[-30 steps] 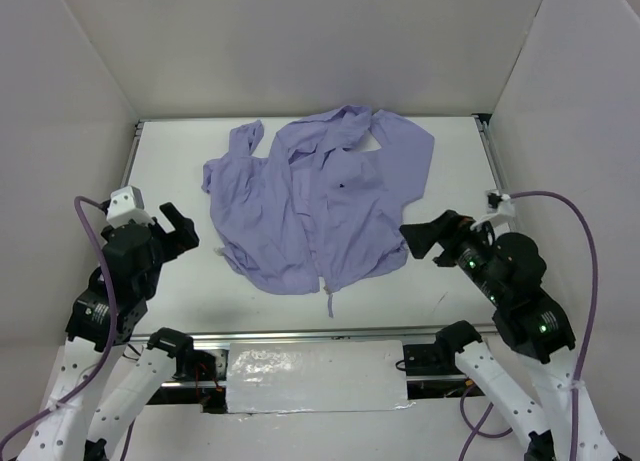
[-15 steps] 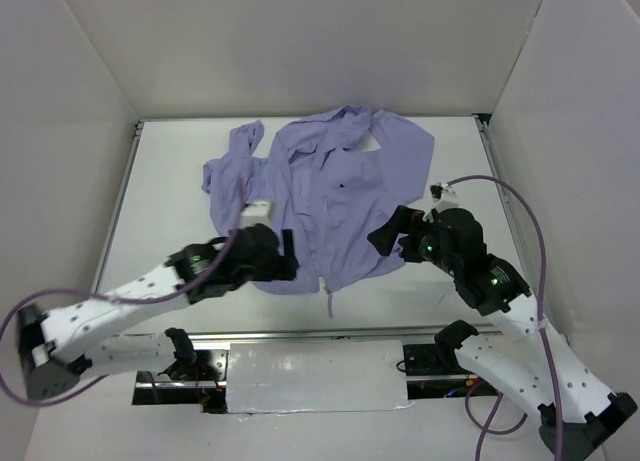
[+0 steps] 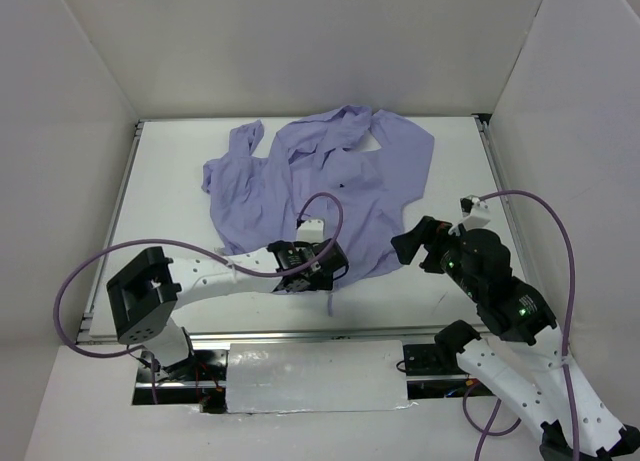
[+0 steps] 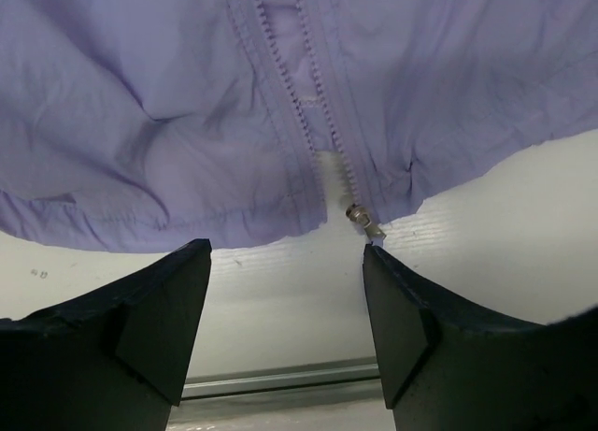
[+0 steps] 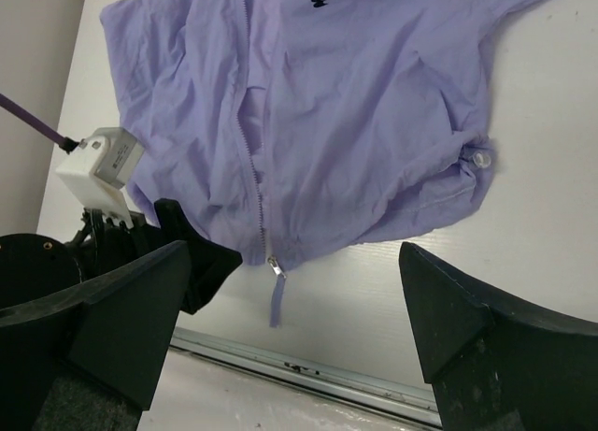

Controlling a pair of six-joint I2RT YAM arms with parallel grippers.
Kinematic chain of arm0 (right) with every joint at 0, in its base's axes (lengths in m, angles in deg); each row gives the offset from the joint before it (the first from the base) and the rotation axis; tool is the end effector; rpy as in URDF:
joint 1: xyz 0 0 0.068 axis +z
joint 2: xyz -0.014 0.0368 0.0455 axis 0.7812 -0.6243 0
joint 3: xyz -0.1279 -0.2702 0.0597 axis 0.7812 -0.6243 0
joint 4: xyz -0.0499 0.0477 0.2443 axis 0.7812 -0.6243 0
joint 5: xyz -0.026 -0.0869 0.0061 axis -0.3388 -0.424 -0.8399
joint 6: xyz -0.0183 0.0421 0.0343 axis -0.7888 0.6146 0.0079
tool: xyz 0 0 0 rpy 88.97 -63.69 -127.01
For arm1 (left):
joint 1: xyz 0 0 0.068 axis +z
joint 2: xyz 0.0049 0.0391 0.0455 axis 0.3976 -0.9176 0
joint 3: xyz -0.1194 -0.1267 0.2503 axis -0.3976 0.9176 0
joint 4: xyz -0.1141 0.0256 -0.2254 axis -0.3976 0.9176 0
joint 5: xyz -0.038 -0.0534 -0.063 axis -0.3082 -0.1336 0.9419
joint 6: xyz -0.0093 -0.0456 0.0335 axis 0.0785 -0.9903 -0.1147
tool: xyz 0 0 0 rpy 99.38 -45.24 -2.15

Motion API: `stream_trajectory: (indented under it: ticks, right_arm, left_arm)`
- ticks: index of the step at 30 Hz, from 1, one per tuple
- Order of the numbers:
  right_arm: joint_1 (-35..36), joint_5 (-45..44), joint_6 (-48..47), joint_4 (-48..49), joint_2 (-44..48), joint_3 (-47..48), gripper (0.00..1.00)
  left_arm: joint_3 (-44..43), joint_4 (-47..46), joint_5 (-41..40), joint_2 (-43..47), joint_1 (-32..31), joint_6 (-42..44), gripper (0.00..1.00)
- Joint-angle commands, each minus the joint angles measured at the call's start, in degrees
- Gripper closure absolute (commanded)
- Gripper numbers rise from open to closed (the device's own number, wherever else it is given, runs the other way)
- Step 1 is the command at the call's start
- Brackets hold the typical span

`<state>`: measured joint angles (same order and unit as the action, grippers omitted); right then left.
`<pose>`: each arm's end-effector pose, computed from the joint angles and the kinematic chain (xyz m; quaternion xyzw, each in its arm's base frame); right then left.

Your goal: Zip up the jacket

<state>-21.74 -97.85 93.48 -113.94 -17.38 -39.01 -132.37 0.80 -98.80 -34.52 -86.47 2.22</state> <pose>0.0656 0.0302 0.3426 0.0756 0.8300 0.2370 0.4991 0.1605 -0.2723 0.2496 -0.0379 0.9435 -0.0831 0.3185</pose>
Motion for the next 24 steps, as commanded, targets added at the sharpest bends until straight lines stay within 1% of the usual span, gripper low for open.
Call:
stream_trajectory:
  ticks: [1, 3, 7, 8, 12, 20, 22, 24]
  right_arm:
    - [0.08, -1.07, -1.70, -0.85, 0.67, 1.32, 0.00]
    - [0.08, -0.89, -1.87, -0.58, 0.85, 1.14, 0.00]
    - [0.08, -0.28, -2.22, -0.49, 1.11, 1.05, 0.00]
    - [-0.01, -0.28, -2.31, -0.49, 1.20, 1.05, 0.00]
    - [-0.01, 0.34, -2.49, -0.14, 1.46, 0.61, 0.00]
    - [0.08, 0.78, -2.66, 0.30, 1.73, 0.17, 0.00]
    - [0.08, 0.95, -2.66, 0.39, 1.55, 0.26, 0.00]
    - [0.08, 1.22, -2.75, 0.39, 1.37, 0.26, 0.00]
  left_arm:
    - [-2.21, 0.14, -2.86, -1.31, 0.12, -2.24, 0.22]
    - [-2.21, 0.50, -2.69, -2.53, 0.90, -2.86, 0.25]
    - [-0.63, -0.81, -2.52, -2.54, 1.96, -3.47, 0.28]
    - [-0.37, -0.99, -2.25, -2.63, 2.05, -3.56, 0.32]
    - [-0.28, -1.26, -2.08, -4.38, 2.14, -3.74, 0.36]
    - [1.74, -3.36, -0.85, -5.88, 3.10, -4.18, 0.36]
    - [2.01, -3.89, -0.23, -6.23, 3.19, -4.35, 0.38]
    - [2.45, -4.24, 0.03, -6.41, 3.28, -4.53, 0.42]
